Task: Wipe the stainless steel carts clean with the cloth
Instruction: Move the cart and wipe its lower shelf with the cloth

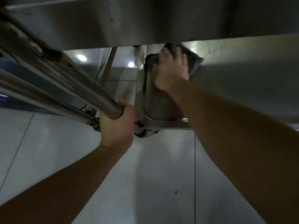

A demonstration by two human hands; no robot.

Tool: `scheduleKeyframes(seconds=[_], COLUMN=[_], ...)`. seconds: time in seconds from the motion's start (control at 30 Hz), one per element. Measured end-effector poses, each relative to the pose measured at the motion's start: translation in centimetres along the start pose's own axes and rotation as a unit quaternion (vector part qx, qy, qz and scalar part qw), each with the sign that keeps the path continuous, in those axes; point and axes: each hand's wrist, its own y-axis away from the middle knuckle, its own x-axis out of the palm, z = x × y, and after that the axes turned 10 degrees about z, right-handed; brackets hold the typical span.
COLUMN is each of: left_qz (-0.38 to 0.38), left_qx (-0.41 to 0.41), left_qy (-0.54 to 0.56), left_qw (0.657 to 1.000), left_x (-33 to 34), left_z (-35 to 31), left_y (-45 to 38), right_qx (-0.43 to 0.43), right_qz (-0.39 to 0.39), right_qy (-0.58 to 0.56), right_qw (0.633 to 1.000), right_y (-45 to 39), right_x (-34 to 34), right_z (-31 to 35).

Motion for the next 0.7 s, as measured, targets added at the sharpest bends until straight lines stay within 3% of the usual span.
scheduleKeyframes(seconds=[0.13,0.27,0.4,0.53,0.7], left_qz=[0.005,0.013,0.012,0.022,0.012], left_qx=[0.006,0.013,0.008,-0.010,0.006], left_qy=[-0.005,-0.006,0.017,0.001,-0.038], left_qw=[1.000,1.000,1.000,1.000,0.999], left_x=[-0.2,0.0,0.2,-0.2,-0.5], left_z=[0.0,-0.2,-0.5,-0.6,-0.4], left_y=[0.0,-0.1,0.0,0.0,0.2], right_qx=[-0.117,-0.186,-0.301,-0.219,-0.013], right_qz=[0.046,0.057,0.083,0.081,0.009], right_qy=[0.032,0.055,0.144,0.135,0.051], right_qw=[0.992,0.979,0.939,0.963,0.999], right_y=[0.3,5.5,13.0,14.4,14.2], right_x=[1.8,2.6,4.4,2.7,-0.9], right_z=[4.6,2.4,0.0,-4.2,-14.2])
